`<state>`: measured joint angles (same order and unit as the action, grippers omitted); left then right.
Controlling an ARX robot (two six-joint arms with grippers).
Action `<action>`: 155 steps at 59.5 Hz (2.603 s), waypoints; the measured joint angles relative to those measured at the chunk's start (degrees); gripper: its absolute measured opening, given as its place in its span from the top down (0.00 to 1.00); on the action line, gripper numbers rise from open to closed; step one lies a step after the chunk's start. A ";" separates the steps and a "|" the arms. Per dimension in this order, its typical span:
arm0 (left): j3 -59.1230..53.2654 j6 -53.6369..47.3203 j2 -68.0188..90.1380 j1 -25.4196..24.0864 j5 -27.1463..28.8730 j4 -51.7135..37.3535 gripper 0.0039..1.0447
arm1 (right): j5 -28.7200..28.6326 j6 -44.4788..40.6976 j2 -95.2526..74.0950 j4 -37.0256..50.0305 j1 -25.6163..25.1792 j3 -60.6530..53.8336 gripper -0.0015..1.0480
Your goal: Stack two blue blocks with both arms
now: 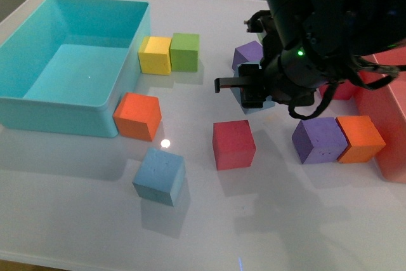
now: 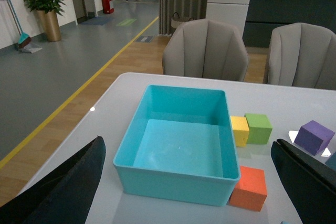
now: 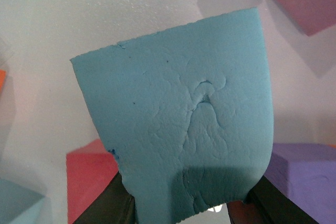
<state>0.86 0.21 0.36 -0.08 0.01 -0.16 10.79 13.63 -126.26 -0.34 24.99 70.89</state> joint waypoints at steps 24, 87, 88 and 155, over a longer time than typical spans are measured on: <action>0.00 0.00 0.00 0.00 0.00 0.00 0.08 | 1.01 0.70 -12.59 -4.66 -0.07 13.49 0.70; 0.00 0.00 0.00 0.00 0.00 0.02 0.08 | -1.18 1.79 -2.03 5.73 -2.29 3.23 0.09; 0.00 0.00 0.00 0.00 0.00 0.02 0.08 | -1.18 1.79 -0.90 6.40 -2.38 2.32 0.09; 0.00 0.00 -0.02 0.00 0.00 0.02 0.08 | -5.73 -13.42 73.31 48.37 -19.65 -66.34 0.98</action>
<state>0.86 0.21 0.34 -0.08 0.01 -0.14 5.06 0.21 -52.95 48.03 5.34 4.56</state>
